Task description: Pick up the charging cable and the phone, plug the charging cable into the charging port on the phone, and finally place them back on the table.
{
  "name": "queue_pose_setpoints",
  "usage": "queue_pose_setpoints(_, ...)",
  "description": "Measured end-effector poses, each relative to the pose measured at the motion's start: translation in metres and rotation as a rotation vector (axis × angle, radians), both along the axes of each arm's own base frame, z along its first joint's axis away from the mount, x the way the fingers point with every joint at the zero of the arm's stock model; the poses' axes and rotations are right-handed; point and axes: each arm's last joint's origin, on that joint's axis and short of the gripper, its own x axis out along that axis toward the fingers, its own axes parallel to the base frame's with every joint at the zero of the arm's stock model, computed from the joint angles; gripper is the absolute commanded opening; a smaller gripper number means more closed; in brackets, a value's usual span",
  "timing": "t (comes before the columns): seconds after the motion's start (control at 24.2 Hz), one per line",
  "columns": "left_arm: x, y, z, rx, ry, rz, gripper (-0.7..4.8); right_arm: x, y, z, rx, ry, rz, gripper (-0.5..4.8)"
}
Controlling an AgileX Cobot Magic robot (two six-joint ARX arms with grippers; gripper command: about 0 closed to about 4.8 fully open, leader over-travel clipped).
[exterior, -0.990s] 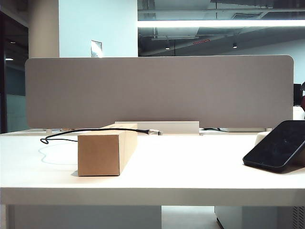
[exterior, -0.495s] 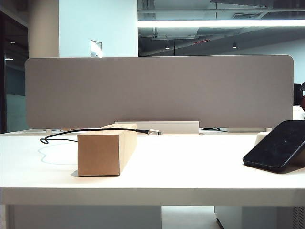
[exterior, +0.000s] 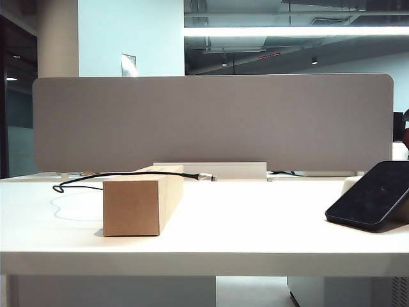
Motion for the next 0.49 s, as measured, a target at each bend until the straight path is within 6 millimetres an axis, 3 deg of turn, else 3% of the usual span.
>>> queue_pose_setpoints(0.16,-0.003,0.000,0.011,0.001,-0.032,0.000,-0.06,-0.004,0.000,0.017,0.004,-0.042,0.000,-0.05)
queue_pose_setpoints(0.25,-0.007,0.000,0.026,0.002,-0.079,-0.003,-0.06,-0.008,0.000,0.031,0.005,-0.060,0.001,-0.05)
queue_pose_setpoints(0.49,-0.008,-0.002,0.056,0.012,-0.105,-0.053,-0.06,-0.001,0.000,0.062,0.007,0.012,0.002,-0.05)
